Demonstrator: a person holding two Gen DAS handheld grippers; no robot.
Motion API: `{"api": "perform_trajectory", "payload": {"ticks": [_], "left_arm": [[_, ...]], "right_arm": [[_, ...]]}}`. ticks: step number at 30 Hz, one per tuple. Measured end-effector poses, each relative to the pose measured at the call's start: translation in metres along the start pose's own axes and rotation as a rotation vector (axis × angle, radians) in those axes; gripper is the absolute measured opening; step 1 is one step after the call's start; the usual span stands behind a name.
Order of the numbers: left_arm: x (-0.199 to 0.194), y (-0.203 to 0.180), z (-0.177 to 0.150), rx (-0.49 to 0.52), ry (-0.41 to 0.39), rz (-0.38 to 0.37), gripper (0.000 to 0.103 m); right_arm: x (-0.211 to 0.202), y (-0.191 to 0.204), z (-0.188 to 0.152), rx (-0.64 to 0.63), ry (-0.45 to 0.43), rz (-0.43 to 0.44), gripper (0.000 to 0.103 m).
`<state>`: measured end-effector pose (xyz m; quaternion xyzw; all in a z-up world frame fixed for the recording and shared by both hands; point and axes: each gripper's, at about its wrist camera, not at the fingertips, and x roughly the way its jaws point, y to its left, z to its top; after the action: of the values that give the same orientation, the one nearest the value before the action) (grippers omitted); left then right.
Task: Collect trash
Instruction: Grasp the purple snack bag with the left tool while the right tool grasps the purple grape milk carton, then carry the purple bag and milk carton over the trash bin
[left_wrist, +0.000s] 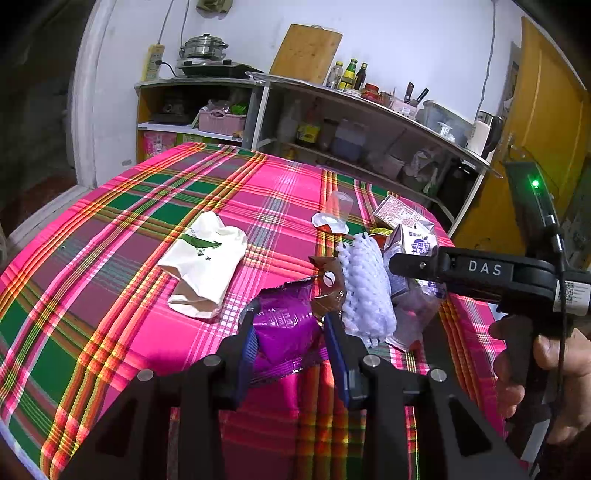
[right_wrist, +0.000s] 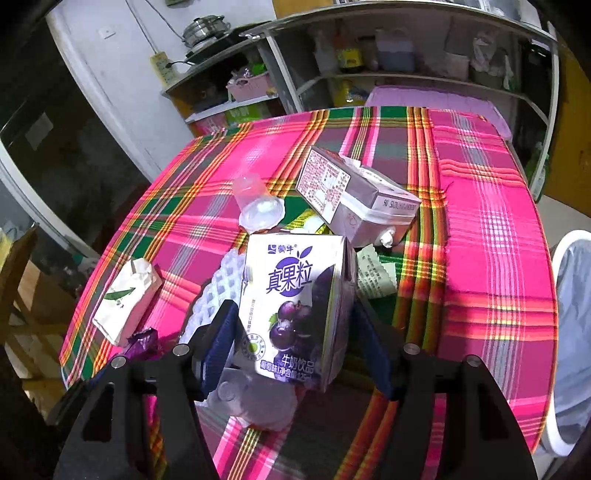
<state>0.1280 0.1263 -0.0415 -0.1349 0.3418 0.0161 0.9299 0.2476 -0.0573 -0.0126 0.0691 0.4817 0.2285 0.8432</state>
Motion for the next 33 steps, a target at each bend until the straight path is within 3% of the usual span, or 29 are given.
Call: {"api": "perform_trajectory", "payload": {"ticks": [14,25,33], "left_arm": [[-0.016,-0.005,0.0,0.026,-0.024,0.01,0.035],[-0.047,-0.049,0.0,0.099,-0.072,-0.041,0.035],[-0.057,-0.093,-0.005,0.159,-0.07,-0.103,0.035]], "right_arm": [[-0.053,-0.008,-0.017,-0.042,-0.116,0.032,0.064],[-0.108,-0.028,-0.048,-0.039,-0.172,0.035,0.064],[-0.151,-0.062,-0.075,-0.005,-0.221,-0.008,0.064]]}}
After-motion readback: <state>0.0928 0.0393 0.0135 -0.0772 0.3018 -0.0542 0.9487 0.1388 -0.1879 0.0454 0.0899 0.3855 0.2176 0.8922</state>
